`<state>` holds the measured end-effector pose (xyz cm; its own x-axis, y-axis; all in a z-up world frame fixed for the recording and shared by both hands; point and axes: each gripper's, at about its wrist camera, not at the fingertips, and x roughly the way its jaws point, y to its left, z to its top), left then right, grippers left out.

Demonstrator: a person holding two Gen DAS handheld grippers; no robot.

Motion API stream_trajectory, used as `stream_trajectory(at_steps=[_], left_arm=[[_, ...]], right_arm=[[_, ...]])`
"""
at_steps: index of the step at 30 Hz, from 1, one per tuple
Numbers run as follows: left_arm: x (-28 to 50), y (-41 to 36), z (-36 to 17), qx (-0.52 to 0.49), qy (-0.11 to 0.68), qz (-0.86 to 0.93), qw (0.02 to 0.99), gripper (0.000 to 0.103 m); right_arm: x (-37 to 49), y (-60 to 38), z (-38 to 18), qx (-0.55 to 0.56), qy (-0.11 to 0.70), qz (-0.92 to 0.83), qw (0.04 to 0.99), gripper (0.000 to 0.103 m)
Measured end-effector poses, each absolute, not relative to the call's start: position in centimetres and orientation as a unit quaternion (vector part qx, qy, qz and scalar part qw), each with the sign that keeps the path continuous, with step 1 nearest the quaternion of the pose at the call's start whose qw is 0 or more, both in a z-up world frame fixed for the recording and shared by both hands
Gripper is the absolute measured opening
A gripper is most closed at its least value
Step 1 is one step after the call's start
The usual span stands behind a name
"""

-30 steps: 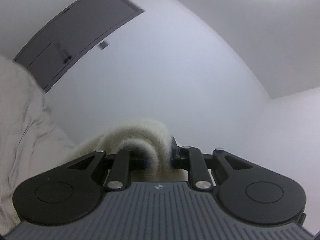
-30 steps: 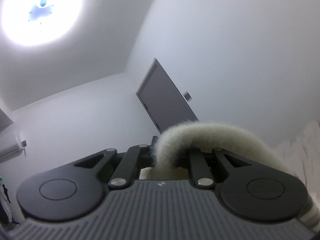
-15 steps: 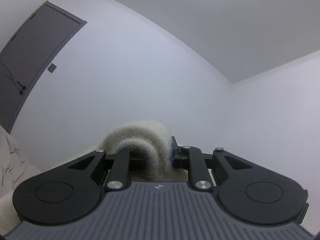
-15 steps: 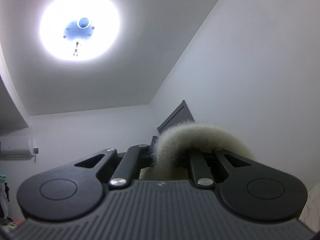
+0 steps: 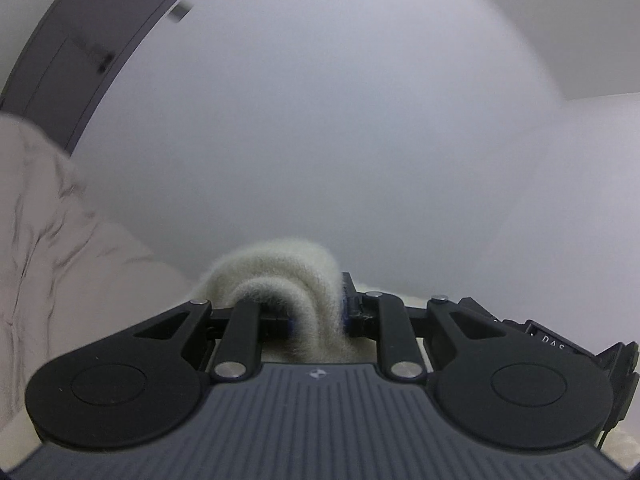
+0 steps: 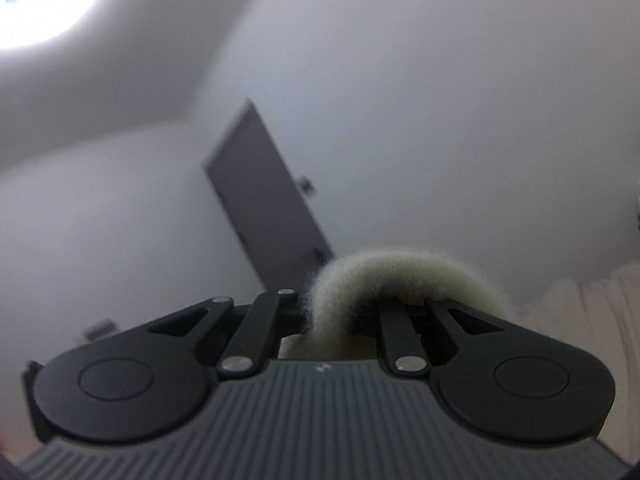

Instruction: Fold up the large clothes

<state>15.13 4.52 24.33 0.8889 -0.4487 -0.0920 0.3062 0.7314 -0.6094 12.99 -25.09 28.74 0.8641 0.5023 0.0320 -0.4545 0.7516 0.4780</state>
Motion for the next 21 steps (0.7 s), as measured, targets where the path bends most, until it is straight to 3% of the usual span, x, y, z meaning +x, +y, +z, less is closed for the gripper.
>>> stream_trajectory(at_steps=[13, 18, 21], left_arm=[[51.9, 5.3, 5.3, -0.296, 0.268, -0.144, 0.905, 0.023], [59.2, 5.4, -3.7, -0.298, 0.33, -0.126, 0.887, 0.023], [60.3, 4.9, -5.8, -0.292, 0.353, -0.123, 0.88, 0.023]], right_arm=[[44.8, -22.6, 5.3, 0.285, 0.175, 0.178, 0.926, 0.014], [50.8, -21.5, -2.9, 0.288, 0.232, 0.15, 0.917, 0.014], [52.4, -20.9, -5.5, 0.295, 0.267, 0.141, 0.907, 0.014]])
